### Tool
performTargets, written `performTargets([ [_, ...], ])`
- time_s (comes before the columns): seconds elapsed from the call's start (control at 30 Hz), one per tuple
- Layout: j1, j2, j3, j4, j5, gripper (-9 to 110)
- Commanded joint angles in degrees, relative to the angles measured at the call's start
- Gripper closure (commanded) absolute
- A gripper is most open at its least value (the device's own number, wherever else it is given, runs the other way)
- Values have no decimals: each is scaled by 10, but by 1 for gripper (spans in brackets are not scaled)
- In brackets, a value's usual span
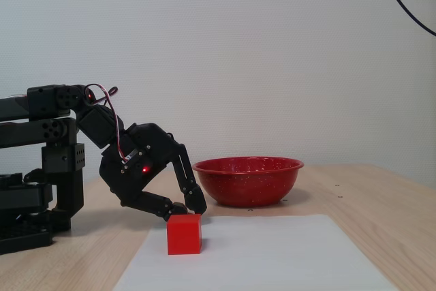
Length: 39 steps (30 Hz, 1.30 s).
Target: Grasp the red cube and put it in the red bowl.
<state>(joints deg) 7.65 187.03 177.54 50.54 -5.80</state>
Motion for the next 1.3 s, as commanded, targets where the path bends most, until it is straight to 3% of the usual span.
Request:
performTargets([
  [0.0, -7, 7, 3, 5, 12, 101],
  [0.87, -7, -18, -4, -15, 33, 101],
  [1.27, -26, -108, -118, 62, 54, 101],
])
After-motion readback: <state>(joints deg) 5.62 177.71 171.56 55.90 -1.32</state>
